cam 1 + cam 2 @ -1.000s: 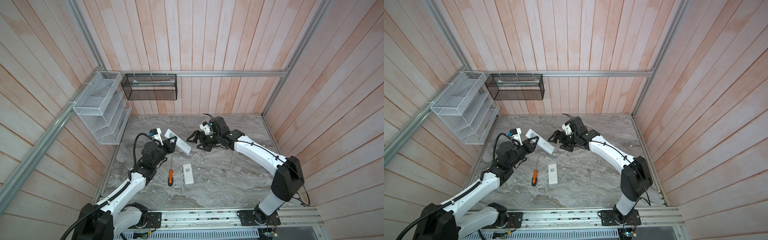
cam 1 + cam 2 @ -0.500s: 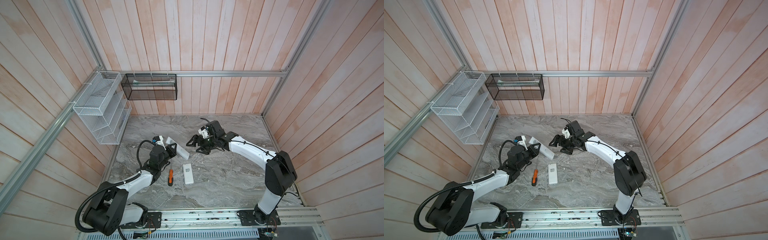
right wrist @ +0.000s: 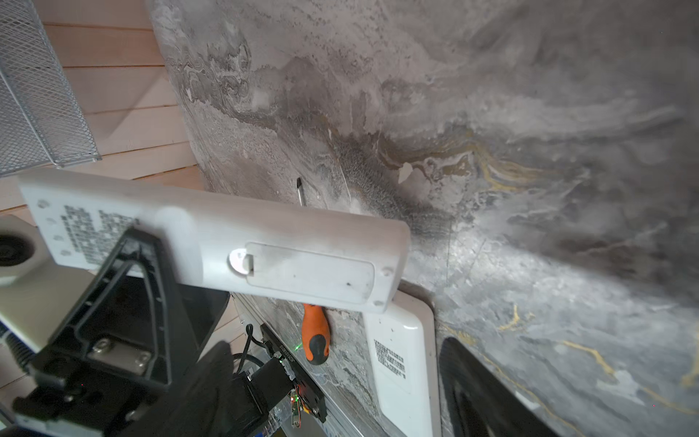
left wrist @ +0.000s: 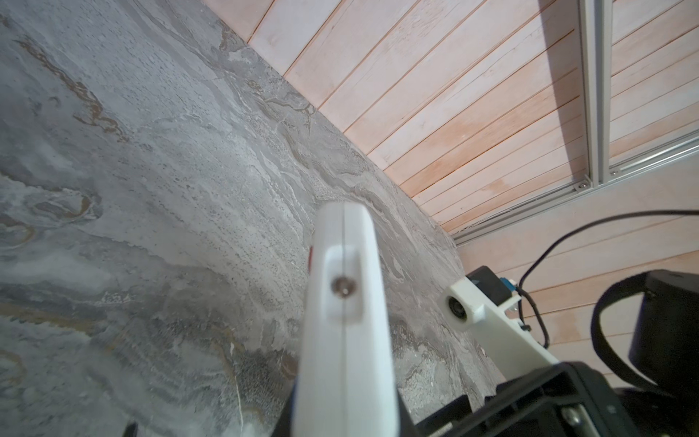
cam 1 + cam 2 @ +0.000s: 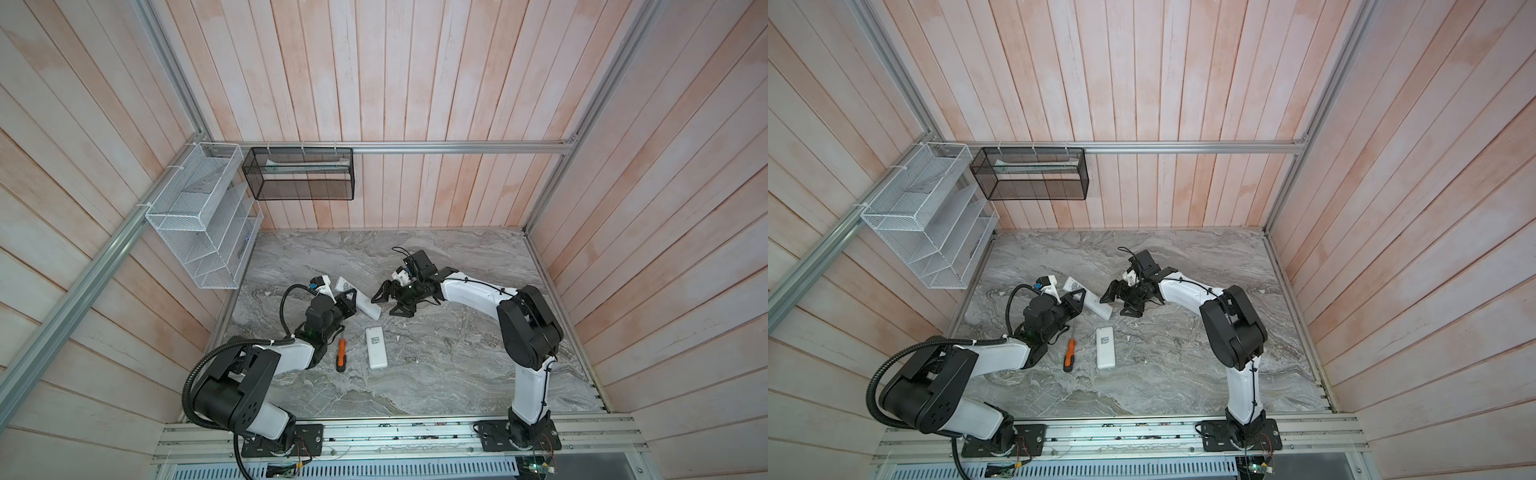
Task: Unload the batteries from the remote control
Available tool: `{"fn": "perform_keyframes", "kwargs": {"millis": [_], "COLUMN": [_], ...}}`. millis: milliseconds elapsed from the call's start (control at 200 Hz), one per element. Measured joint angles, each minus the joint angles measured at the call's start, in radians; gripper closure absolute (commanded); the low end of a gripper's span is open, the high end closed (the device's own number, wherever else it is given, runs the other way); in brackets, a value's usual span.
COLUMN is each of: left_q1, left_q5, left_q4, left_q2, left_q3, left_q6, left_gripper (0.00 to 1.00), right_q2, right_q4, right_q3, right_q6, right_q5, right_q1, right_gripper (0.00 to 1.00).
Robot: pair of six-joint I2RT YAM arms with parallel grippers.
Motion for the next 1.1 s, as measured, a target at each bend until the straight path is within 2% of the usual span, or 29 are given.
{"fn": "perform_keyframes", "kwargs": {"millis": [395,1100], "left_q1": [0.0,-0.001], "left_q5": [0.063,0.094], "left_q4": [0.148,0.124], "left_q2": [0.05,0.027], "left_q3": [-0.025,-0.023], "left_q6": [-0.019,-0.01], "left_gripper": [1.0,1.0], "right_q2": [0.01,0.066], "right_q4": [0.03,0.026], "right_q3": [0.001,0.05], "right_q6": [-0.002,-0.003], "right_q5": [-0.017,-0.022], "right_q1": [-0.011,-0.009], "right_gripper": [0.19,0.14]}}
